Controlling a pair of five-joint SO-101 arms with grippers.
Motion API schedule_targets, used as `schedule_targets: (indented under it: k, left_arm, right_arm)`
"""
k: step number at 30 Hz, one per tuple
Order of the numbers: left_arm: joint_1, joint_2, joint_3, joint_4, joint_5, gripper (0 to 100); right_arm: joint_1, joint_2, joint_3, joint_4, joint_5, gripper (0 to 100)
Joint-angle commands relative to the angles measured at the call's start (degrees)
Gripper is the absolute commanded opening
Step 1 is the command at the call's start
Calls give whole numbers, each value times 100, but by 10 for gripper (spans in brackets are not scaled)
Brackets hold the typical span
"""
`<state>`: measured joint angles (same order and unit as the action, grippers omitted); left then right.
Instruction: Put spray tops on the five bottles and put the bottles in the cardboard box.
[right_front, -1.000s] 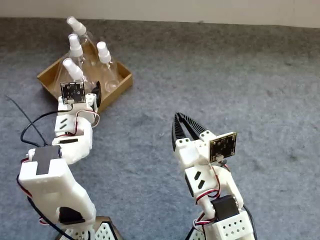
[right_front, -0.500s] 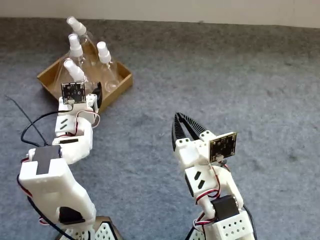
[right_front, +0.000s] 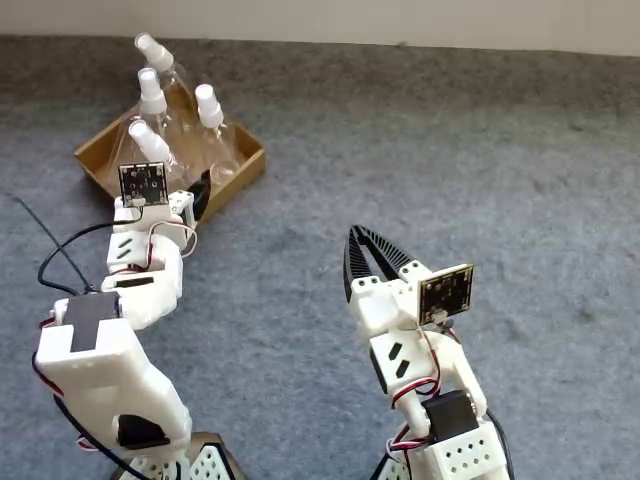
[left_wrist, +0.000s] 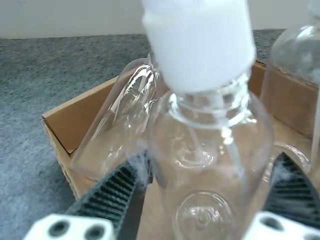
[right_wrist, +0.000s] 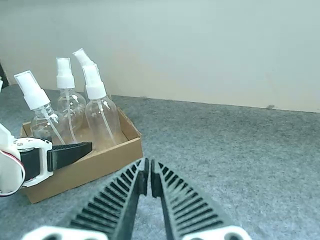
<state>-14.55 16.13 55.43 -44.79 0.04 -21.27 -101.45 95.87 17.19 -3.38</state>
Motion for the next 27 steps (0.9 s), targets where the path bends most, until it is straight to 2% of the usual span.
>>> schedule_targets:
  k: [1, 3, 15, 22, 27]
  left_arm:
    - [-31, -787, 347, 88, -79, 334]
    - [-22, -1147, 514, 325, -79, 334]
    - [-48, -3389, 558, 3332, -79, 333]
    - [-13, -5429, 338, 6303, -79, 333]
    - [-4, -6624, -286, 8352, -70, 333]
  right_arm:
    - [75, 4, 875, -127, 53, 8]
    - [75, 4, 875, -127, 53, 8]
    - [84, 4, 875, -57, 53, 8]
    - [84, -13, 875, 75, 53, 8]
    - [84, -13, 875, 101, 53, 8]
